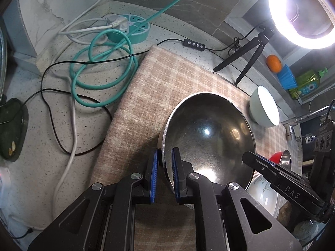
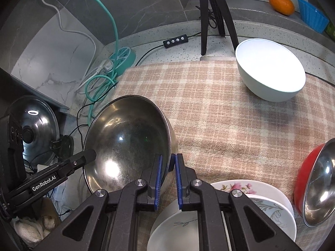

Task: Organize plates and bowls
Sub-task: 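Lower the steel bowl onto the cloth and open both grippers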

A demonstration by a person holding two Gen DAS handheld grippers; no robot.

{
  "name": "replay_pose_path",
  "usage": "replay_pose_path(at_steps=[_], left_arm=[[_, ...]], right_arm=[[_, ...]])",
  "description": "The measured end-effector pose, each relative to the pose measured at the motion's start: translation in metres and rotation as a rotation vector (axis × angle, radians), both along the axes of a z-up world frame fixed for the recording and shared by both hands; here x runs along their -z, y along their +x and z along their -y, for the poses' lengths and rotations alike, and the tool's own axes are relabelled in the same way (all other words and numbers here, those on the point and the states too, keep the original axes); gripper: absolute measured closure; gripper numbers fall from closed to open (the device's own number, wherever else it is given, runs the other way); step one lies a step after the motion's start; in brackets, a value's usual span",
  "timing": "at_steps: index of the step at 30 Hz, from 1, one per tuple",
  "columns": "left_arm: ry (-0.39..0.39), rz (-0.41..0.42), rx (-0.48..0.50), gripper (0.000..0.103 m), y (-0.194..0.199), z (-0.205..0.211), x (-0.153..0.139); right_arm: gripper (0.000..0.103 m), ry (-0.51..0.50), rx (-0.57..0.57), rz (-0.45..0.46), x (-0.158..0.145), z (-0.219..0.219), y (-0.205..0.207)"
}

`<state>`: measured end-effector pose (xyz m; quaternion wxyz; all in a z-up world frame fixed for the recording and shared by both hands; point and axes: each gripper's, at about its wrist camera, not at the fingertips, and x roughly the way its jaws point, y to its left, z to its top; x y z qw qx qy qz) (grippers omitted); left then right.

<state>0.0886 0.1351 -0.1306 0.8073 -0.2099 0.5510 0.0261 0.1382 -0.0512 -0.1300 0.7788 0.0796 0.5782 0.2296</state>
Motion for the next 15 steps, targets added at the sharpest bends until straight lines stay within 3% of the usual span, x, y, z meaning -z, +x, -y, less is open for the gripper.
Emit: replay_pose_path(at_steps=[13,15], left_arm=[[-0.004,-0.003,0.011,0.092,-0.0014,-0.0012,0.0030],[0.003,-0.007,0.013,0.088,-0.0010,0.0001,0.0032]], right_arm=[[0.089,0.007,-0.030,-0.010,0.0008,-0.0008,-0.0025],[0.089,0.008,-0.028,-0.007,-0.0002,-0.0017,-0.0029]])
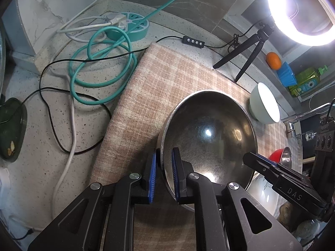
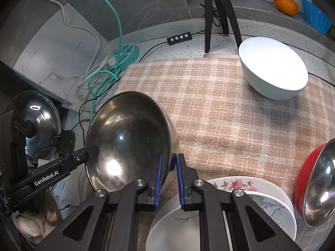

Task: Organize plates and bowls
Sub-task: 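Lower the steel bowl onto the cloth and open both grippers, then move both grippers to the rim of the red-outside steel bowl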

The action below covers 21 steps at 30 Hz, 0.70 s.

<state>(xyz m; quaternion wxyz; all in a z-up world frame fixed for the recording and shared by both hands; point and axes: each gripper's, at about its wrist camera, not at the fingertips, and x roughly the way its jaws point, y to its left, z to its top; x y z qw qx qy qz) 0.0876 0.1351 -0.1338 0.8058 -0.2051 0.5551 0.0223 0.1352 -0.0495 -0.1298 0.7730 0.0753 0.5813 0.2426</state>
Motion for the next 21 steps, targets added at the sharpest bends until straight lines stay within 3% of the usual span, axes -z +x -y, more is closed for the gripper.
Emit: replay_pose_path(at_steps=[2,6,14,21], left_arm=[[0.002,0.003,0.003,0.087,0.000,0.001,-0.001],[0.019,0.005,0.007,0.085,-0.001,0.003,-0.002],[0.043,0.059,-0.024,0.085,-0.008,-0.002,-0.022],[0.023,0.152,-0.025,0.085,-0.021,0.010,-0.060]], right_arm=[[0.089,-0.006,-0.004,0.004,-0.001,-0.001,-0.001],[0.068,-0.018,0.004,0.041,-0.008,0.000,-0.003],[0.068,0.017,0.016,0.078,-0.026,0.016,-0.010],[0.068,0.073,0.038,0.129,-0.055,0.048,-0.023]])
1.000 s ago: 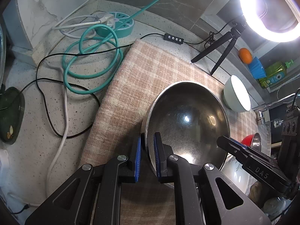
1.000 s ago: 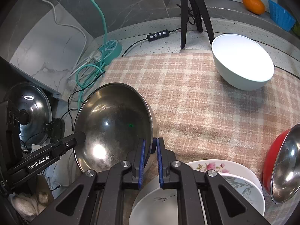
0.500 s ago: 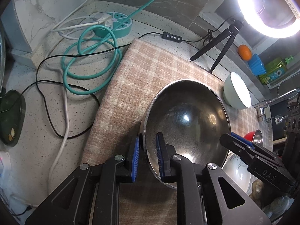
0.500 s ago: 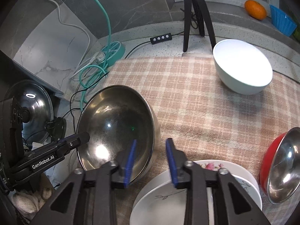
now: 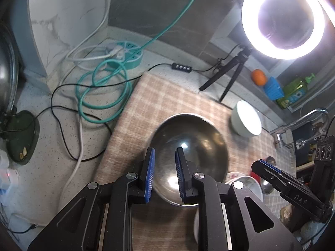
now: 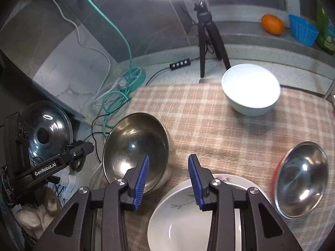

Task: Organize plates and bowls
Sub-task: 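Move both grippers to the rim of the red-outside steel bowl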

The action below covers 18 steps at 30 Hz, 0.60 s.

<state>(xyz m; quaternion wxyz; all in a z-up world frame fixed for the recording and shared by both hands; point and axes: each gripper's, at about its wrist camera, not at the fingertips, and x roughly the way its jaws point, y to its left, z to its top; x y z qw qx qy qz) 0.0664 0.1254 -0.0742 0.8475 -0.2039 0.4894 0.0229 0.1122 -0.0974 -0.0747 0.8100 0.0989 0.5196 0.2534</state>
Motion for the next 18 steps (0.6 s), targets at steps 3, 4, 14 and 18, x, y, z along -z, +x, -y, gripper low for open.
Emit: replay_pose_path(at_steps=[3,4,14,18], left_arm=[[-0.006,0.031,0.034,0.085,-0.003,0.016,-0.012],[-0.013,0.038,0.046,0.085,-0.003,0.022,-0.015],[-0.077,0.053,0.167,0.085,0.001,0.083,-0.020],[-0.108,0.023,0.233,0.085,0.009,0.112,-0.013]], right_arm=[[0.068,0.007,0.018,0.037,-0.012,0.020,-0.007],[0.068,0.007,0.025,0.046,-0.015,0.027,-0.008],[0.068,0.000,0.148,0.089,-0.031,0.113,-0.020],[0.068,-0.008,0.216,0.082,-0.028,0.150,-0.021]])
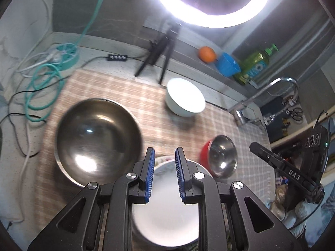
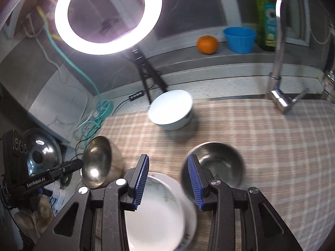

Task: Organize plates and bowls
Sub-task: 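Move both grippers to the rim of the red-outside steel bowl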

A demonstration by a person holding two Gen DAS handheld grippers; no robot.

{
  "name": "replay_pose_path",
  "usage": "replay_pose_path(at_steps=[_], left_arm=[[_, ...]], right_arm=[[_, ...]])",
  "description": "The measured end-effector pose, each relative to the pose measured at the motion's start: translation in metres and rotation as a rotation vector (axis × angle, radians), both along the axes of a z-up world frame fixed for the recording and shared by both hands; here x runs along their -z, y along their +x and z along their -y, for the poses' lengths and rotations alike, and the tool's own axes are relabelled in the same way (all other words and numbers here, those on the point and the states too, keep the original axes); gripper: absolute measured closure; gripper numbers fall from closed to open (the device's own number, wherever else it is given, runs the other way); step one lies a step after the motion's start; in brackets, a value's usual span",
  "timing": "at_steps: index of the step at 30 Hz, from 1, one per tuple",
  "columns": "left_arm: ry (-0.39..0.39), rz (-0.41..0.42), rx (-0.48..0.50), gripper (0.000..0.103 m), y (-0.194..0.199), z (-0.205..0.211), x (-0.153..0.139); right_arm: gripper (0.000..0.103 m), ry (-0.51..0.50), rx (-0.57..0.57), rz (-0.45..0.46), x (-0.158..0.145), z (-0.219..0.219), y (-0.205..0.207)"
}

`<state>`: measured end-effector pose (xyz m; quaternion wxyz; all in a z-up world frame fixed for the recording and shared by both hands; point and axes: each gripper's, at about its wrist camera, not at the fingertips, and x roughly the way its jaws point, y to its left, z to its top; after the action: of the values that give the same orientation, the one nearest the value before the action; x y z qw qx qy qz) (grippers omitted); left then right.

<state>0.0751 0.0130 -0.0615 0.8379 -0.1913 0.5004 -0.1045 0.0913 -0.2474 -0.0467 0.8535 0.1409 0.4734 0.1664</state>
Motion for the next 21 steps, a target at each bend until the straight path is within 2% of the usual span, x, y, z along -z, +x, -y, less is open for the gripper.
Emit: replay_pose_path(at_steps=[6,12,21], left_arm=[[-0.028,-0.055,0.087,0.085,0.014,0.047,0.016],[-0.049,-0.128,0.159,0.085,0.033,0.087,0.039],[0.027,-0.180,0.190,0.085,0.052,0.124,0.062]], right_arm=[[0.068,0.012,0.081,-0.055,0.018,0.048,0.007],[0.068,0.051,0.122,-0.136,0.049,0.081,0.015],[0.068,0.132,0.128,-0.233,0.087,0.097,0.025]])
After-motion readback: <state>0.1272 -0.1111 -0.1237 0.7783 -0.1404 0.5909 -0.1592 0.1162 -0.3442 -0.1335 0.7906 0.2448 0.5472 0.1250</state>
